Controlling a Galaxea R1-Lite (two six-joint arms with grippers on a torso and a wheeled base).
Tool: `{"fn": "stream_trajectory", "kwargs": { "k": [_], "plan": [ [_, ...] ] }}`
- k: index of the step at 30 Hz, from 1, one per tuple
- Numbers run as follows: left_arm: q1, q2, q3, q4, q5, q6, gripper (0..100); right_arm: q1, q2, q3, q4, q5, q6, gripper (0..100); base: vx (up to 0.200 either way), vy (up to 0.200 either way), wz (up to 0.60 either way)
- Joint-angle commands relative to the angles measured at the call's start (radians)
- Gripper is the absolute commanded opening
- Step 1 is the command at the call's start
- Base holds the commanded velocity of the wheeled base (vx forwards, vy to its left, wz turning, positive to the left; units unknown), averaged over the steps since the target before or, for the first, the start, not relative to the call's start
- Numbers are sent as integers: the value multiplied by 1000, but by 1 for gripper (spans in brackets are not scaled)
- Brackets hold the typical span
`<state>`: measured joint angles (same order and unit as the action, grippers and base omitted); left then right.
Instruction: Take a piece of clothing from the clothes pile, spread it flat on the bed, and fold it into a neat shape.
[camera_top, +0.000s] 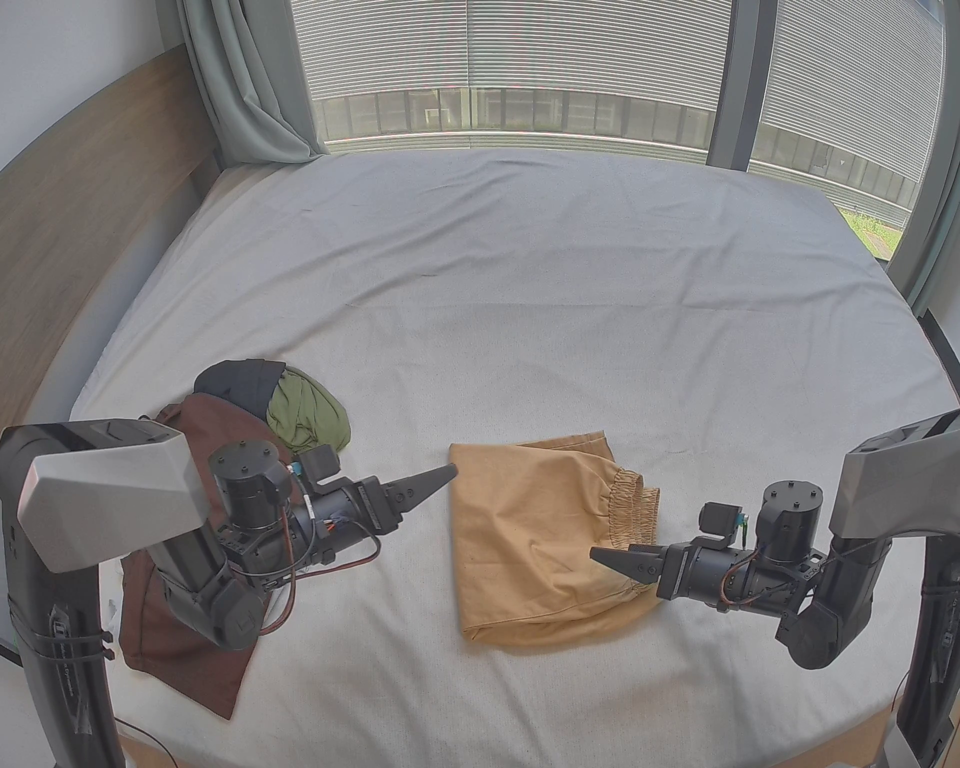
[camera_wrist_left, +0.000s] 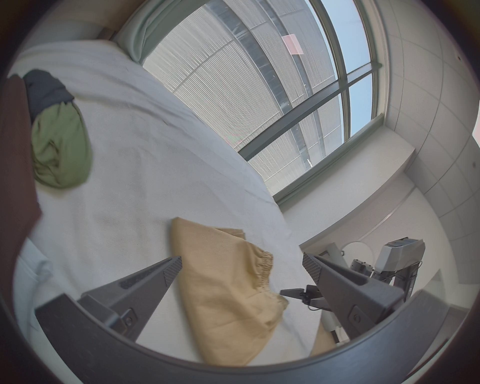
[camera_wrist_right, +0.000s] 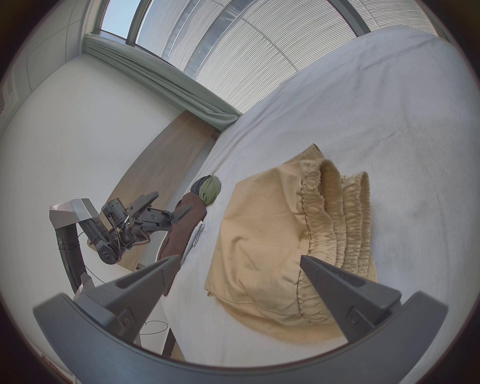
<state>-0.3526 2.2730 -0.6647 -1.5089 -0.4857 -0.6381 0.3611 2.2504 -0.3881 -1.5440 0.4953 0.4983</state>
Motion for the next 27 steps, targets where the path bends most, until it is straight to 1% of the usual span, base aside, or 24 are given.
{"fn": "stream_trajectory", "kwargs": {
  "k": [1, 6, 8, 10, 14, 15, 16, 18, 19, 23, 27],
  "plan": [
    [61, -18, 62, -14, -1, 54, 100, 6, 67, 2, -1, 0, -1, 100, 0, 0, 0],
    [99, -90, 117, -25, -10, 101, 100, -5, 135, -5, -2, -1, -24, 100, 0, 0, 0],
    [110, -113, 145, -25, -10, 133, 100, -10, 158, -5, -2, -15, -41, 100, 0, 0, 0],
    [126, -125, 177, -25, -10, 189, 100, -11, 190, -8, -2, -34, -64, 100, 0, 0, 0],
    [144, -125, 243, -34, -16, 314, 100, -8, 215, -12, -2, -37, -78, 100, 0, 0, 0],
    [144, -125, 244, -34, -17, 317, 100, -7, 215, -12, -2, -38, -78, 100, 0, 0, 0],
    [149, -125, 255, -34, -28, 356, 100, -7, 222, -15, -2, -38, -78, 100, 0, 0, 0],
    [152, -124, 258, -34, -39, 377, 100, -10, 228, -17, -2, -38, -78, 100, 0, 0, 0],
    [164, -127, 264, -34, -45, 411, 100, -11, 233, -20, -2, -38, -78, 100, 0, 0, 0],
    [170, -124, 272, -34, -45, 477, 100, -11, 233, -21, -2, -38, -78, 100, 0, 0, 0],
    [193, -127, 284, -34, -47, 561, 100, -1, 199, -5, -2, -38, -78, 100, 0, 0, 0]
  ]
}}
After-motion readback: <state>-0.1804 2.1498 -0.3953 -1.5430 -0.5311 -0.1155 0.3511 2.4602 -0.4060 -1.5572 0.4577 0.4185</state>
